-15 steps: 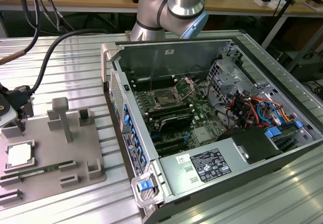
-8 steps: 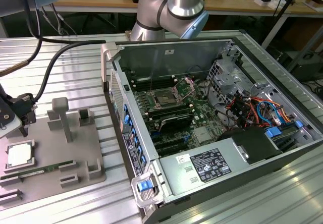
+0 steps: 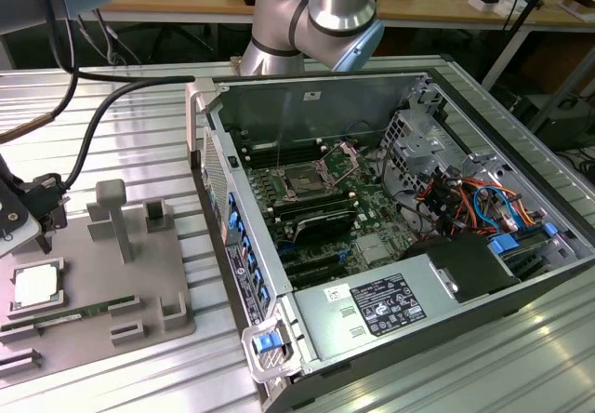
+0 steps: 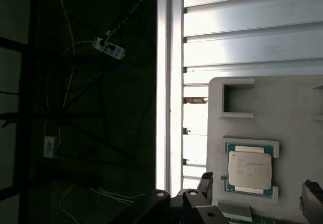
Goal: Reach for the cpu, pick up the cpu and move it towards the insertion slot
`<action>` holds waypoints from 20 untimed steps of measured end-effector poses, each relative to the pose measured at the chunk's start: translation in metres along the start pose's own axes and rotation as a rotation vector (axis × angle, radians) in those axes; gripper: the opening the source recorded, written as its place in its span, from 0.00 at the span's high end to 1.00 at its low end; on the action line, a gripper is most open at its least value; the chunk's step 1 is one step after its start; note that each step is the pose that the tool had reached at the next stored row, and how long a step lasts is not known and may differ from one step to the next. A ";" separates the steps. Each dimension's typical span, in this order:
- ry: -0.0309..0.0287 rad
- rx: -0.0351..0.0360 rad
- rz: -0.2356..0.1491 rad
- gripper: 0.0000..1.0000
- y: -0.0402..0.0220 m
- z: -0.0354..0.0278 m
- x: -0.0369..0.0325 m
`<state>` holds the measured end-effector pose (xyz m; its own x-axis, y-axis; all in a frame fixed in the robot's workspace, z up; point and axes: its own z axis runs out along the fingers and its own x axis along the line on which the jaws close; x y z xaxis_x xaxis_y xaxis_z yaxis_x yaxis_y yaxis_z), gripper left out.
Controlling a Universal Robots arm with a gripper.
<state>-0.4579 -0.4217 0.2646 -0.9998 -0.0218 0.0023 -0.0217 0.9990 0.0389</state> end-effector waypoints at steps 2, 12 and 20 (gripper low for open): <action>0.0003 0.0001 0.000 0.27 0.0000 0.0013 0.0000; 0.0002 0.0000 0.000 0.27 -0.0003 0.0068 -0.0001; 0.0002 0.0000 0.000 0.27 -0.0006 0.0143 -0.0001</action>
<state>-0.4578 -0.4217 0.2503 -0.9998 -0.0217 0.0025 -0.0216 0.9990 0.0389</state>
